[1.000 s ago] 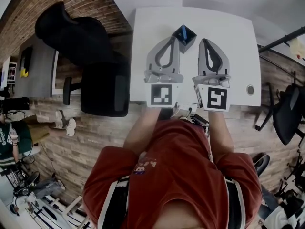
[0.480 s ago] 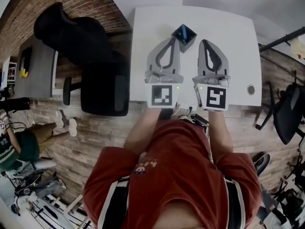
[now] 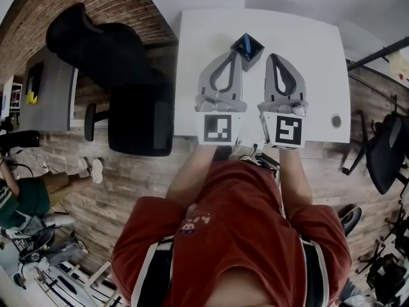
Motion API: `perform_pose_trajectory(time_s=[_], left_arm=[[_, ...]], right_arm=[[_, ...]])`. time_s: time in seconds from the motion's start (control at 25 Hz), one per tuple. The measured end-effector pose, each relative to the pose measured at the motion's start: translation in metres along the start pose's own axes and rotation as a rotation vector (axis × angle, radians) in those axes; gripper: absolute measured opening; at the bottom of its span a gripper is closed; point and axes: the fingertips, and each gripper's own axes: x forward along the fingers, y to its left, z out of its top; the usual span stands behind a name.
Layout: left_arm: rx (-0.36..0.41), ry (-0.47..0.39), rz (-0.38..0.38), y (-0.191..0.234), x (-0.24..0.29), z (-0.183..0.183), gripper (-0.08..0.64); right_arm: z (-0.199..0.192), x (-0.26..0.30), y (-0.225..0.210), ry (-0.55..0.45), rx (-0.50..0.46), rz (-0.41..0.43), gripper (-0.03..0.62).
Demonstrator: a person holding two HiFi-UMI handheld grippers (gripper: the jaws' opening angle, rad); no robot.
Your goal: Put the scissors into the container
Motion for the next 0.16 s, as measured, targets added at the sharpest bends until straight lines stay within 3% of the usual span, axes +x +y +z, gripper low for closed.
perform_pose_trajectory(time_s=[0.16], left_arm=[[-0.013, -0.013, 0.005, 0.0018, -0.0005, 0.0025, 0.012]], right_arm=[[-0.0006, -0.0001, 0.0002, -0.003, 0.023, -0.007, 0.011]])
